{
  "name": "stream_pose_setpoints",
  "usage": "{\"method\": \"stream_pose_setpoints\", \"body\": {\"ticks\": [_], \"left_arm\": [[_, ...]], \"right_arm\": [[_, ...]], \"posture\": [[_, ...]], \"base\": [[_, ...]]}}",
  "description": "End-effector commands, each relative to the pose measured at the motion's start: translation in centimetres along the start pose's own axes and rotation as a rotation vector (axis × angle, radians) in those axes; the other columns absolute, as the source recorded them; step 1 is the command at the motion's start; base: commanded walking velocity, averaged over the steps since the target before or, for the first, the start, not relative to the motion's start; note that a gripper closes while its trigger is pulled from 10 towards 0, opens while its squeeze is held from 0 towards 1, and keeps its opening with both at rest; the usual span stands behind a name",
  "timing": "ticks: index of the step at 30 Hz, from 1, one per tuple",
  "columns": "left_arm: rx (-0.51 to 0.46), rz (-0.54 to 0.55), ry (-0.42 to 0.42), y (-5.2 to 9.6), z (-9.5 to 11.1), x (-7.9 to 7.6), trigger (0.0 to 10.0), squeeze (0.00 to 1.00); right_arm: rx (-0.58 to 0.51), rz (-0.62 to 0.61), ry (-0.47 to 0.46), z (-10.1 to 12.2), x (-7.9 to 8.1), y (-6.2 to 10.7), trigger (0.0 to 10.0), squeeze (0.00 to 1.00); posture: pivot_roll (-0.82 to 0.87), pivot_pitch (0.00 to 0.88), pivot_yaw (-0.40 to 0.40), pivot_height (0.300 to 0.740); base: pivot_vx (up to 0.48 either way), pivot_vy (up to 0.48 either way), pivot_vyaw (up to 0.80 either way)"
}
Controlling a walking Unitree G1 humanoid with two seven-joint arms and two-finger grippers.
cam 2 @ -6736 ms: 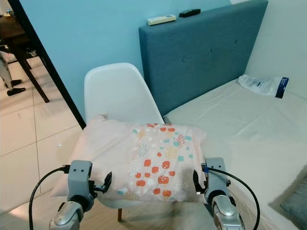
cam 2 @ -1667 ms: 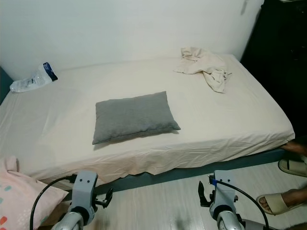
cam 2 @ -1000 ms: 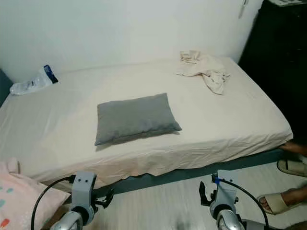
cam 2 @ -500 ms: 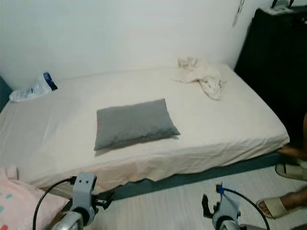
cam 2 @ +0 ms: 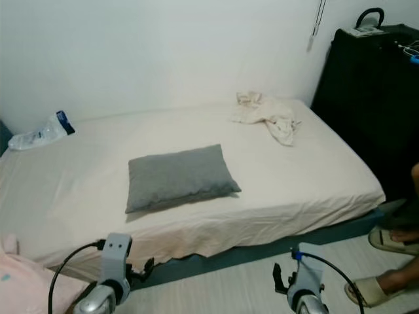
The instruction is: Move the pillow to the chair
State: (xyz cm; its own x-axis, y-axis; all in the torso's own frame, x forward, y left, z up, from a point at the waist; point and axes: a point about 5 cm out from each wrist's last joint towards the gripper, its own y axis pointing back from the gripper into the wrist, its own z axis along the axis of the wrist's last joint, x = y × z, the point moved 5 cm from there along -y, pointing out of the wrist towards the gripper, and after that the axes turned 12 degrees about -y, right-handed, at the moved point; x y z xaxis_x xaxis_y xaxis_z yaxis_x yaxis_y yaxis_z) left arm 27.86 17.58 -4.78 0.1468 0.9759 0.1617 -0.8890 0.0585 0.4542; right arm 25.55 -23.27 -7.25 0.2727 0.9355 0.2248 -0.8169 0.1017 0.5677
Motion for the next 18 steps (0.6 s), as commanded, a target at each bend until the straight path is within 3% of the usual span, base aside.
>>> {"method": "stream_pose_setpoints", "body": {"ticks": [1, 6, 10, 13, 18], "left_arm": [[0.016, 0.019, -0.007, 0.1, -0.6, 0.6, 10.0, 0.0], [0.03, 0.021, -0.016, 0.0, -1.0, 0.9, 10.0, 0.0], [0.043, 0.031, -0.021, 0.1, -1.4, 1.5, 10.0, 0.0], [0.059, 0.071, -0.015, 0.4, -2.0, 3.1, 10.0, 0.0], [0.062, 0.083, -0.014, 0.3, -2.0, 3.6, 10.0, 0.0]], "right_arm": [[0.019, 0.005, 0.01, -0.6, 0.1, 0.0, 10.0, 0.0], [0.034, 0.019, 0.006, -0.8, 1.0, -0.2, 10.0, 0.0], [0.044, 0.064, 0.02, -0.9, 2.6, -0.6, 10.0, 0.0], [0.068, 0.118, 0.035, -1.7, 4.6, -0.8, 10.0, 0.0], [0.085, 0.137, 0.04, -2.3, 5.3, -0.7, 10.0, 0.0]], "posture": [[-0.04, 0.0, 0.007, 0.74], [-0.04, 0.0, -0.003, 0.74], [-0.03, 0.0, -0.009, 0.74], [-0.03, 0.0, -0.012, 0.74], [-0.03, 0.0, -0.002, 0.74]], "base": [[0.0, 0.0, 0.0], [0.0, 0.0, 0.0], [0.0, 0.0, 0.0], [0.0, 0.0, 0.0], [0.0, 0.0, 0.0]]}}
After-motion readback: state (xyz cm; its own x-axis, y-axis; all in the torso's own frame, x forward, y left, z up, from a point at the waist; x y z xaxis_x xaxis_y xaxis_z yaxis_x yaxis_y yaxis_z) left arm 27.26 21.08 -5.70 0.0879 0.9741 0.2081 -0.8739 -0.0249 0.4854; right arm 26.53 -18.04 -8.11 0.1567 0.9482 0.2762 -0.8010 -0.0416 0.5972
